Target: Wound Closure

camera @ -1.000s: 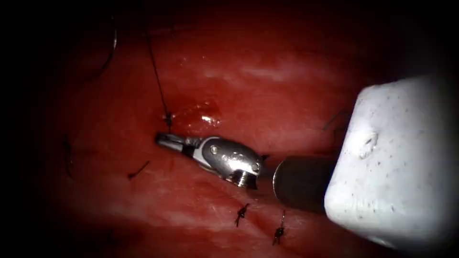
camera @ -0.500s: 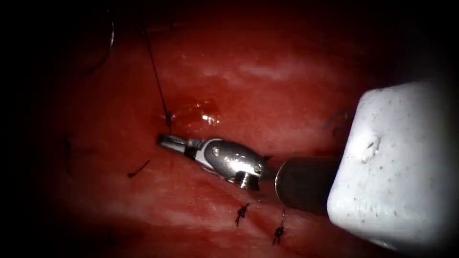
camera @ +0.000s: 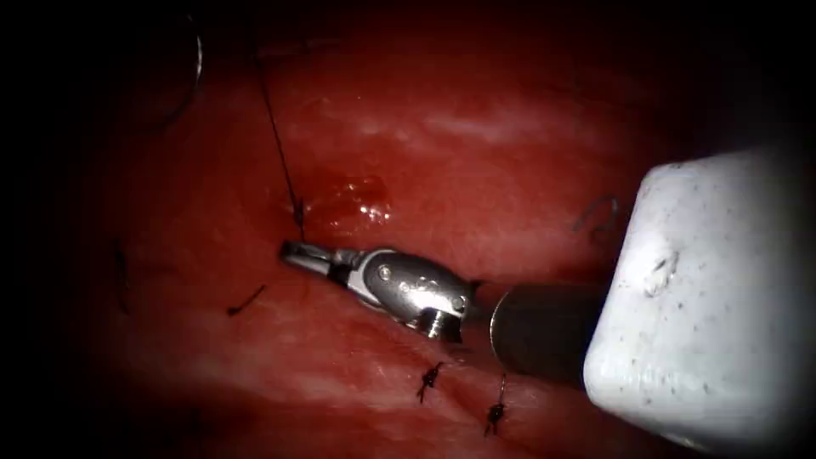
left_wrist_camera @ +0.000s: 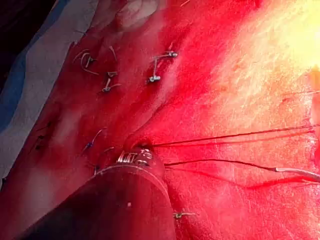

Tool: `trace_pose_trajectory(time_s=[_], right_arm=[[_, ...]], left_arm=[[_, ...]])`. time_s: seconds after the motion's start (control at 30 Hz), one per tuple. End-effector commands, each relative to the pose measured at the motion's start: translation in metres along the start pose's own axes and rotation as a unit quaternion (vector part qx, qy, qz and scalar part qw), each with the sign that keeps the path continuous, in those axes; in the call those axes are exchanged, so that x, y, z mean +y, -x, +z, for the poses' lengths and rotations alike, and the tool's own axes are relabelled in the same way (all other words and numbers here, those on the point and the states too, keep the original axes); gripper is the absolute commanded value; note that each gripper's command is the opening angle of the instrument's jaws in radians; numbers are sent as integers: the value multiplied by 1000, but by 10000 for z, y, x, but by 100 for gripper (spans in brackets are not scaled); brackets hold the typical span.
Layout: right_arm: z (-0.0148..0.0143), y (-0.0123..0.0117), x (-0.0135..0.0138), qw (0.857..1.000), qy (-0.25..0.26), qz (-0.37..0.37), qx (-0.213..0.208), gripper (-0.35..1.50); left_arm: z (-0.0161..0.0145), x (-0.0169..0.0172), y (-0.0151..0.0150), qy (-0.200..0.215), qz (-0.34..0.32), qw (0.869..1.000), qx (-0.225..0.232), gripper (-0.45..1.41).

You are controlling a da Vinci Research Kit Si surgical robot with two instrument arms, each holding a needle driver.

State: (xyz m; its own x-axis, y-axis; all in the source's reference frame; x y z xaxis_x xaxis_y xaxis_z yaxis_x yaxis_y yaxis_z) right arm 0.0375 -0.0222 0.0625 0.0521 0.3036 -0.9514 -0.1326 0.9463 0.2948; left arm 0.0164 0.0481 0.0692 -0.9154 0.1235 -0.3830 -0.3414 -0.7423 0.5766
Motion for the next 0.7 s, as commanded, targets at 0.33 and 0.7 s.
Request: trace_pose_trajectory(time_s=[0.33,0.7], right_arm=[[-3,-18,19,997,23,74,-6,116],[-14,-38,29,996,19,90,-5,116]], left_arm=[[-89,39,-29,28,-33,998,46,-45],[-217,41,-74,59,-50,994,80,-45]])
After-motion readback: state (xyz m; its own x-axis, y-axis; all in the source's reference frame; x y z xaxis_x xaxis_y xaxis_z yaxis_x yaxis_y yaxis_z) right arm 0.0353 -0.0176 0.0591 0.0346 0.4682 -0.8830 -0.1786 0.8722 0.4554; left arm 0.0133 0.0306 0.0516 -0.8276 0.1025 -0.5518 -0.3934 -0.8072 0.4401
